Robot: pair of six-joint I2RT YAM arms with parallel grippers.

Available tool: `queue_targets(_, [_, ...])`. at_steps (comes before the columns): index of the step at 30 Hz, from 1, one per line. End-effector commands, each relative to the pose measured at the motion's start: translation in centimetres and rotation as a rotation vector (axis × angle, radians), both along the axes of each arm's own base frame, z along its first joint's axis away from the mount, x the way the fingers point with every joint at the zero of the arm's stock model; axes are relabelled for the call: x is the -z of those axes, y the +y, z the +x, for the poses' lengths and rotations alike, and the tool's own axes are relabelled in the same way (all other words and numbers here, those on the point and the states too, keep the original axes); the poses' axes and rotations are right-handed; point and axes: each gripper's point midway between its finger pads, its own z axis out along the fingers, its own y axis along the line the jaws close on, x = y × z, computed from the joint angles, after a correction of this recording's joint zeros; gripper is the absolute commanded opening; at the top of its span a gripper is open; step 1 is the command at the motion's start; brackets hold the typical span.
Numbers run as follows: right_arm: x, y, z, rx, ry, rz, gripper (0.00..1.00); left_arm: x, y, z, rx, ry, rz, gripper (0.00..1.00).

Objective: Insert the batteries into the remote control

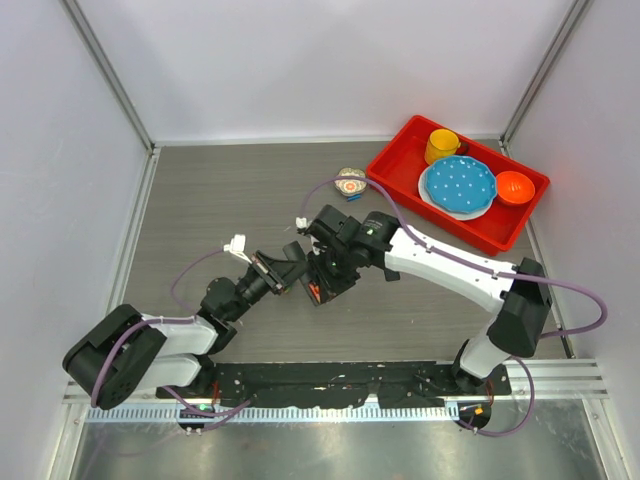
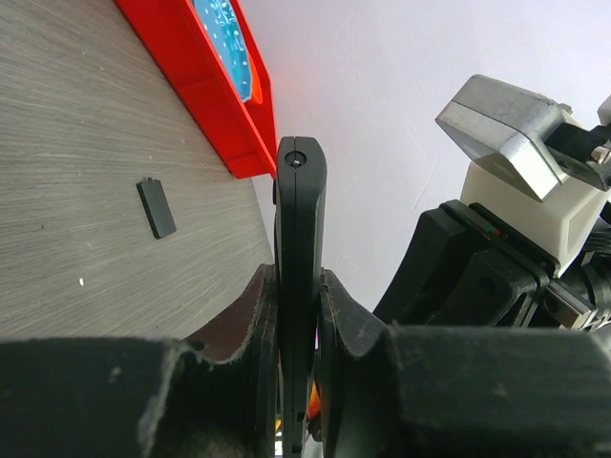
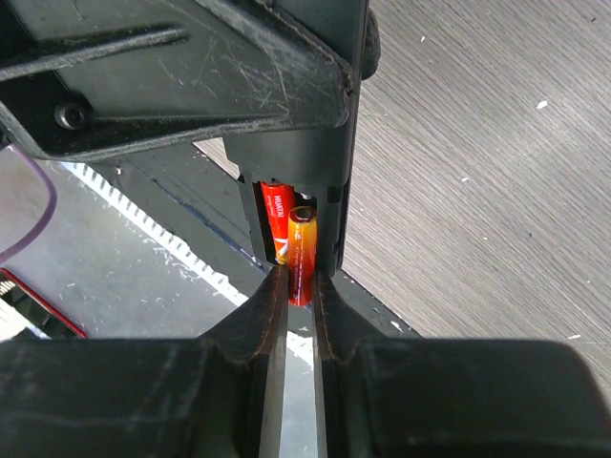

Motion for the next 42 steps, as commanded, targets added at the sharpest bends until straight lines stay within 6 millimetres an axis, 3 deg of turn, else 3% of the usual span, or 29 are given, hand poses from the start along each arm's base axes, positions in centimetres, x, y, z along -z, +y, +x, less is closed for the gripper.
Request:
queue_targets(1, [-0.5, -0.9, 1.4, -0.008, -0.053, -0.046, 0.01, -6.7, -0.4, -2.1, 0.091, -0.197, -0.171, 0.0])
queue_targets(25, [-0.1, -0.9, 1.9, -0.039, -0.044, -0.075, 0.01, -7.6, -0.9, -3.3, 0.164, -0.237, -0.19, 0.0])
queue_targets(30, [-0.3, -1.1, 2.1, -0.036, -0.05, -0.081, 0.11, -7.4, -0.8, -3.0, 0.149, -0.228, -0.189, 0.0])
queue_targets(42, [-0.5, -1.4, 2.5, -0.04, -0.059, -0.108, 0.17, -6.8, -1.1, -2.0, 0.129, -0.183, -0.191, 0.0])
